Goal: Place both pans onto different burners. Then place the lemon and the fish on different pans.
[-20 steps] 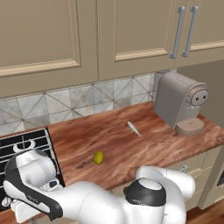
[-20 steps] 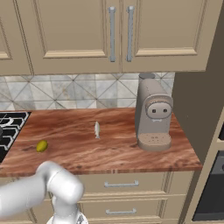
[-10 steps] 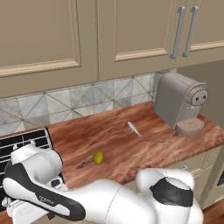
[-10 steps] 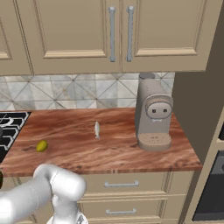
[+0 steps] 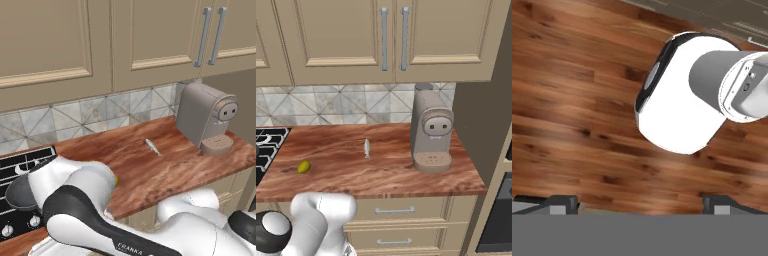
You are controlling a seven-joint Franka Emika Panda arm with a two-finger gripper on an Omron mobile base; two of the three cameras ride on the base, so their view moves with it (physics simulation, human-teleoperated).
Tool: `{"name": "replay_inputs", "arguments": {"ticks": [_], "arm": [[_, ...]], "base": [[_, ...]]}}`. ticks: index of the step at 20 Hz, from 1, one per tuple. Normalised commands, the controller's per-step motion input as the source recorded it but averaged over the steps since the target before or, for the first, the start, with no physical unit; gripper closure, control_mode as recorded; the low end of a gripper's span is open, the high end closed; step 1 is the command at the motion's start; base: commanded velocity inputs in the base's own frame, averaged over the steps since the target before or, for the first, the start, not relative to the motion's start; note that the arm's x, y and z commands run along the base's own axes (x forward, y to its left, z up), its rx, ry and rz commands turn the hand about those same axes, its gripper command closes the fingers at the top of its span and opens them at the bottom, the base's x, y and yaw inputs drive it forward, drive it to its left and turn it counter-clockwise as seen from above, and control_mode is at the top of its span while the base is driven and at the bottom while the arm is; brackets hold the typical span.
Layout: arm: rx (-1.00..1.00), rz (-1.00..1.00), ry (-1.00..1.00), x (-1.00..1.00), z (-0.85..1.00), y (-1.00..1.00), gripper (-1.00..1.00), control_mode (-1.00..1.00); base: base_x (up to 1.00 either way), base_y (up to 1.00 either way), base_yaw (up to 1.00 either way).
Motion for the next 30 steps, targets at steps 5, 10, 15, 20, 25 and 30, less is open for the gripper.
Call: {"name": "replay_inputs", "arguments": {"ticks": [5, 10, 15, 20, 25, 30], "arm": [[0.00, -0.02, -0.11, -0.47, 0.93, -0.57, -1.00, -1.00], [0.13, -0.21, 0.12, 0.16, 0.48, -0.54, -1.00, -1.00], [0.11, -0.02, -0.04, 0.38, 0.08, -0.87, -1.00, -1.00], [-0.05, 0.13, -0.19, 0.12, 0.15, -0.85, -1.00, -1.00], [-0.01, 0.05, -0.18, 0.04, 0.54, -0.77, -1.00, -1.00], [0.00, 0.01, -0.16, 0.35, 0.60, -0.69, -1.00, -1.00]], "base": [[0.00, 0.00, 0.00], [0.00, 0.00, 0.00], [0.00, 0.00, 0.00], [0.00, 0.00, 0.00], [0.00, 0.00, 0.00], [0.00, 0.00, 0.00]]}}
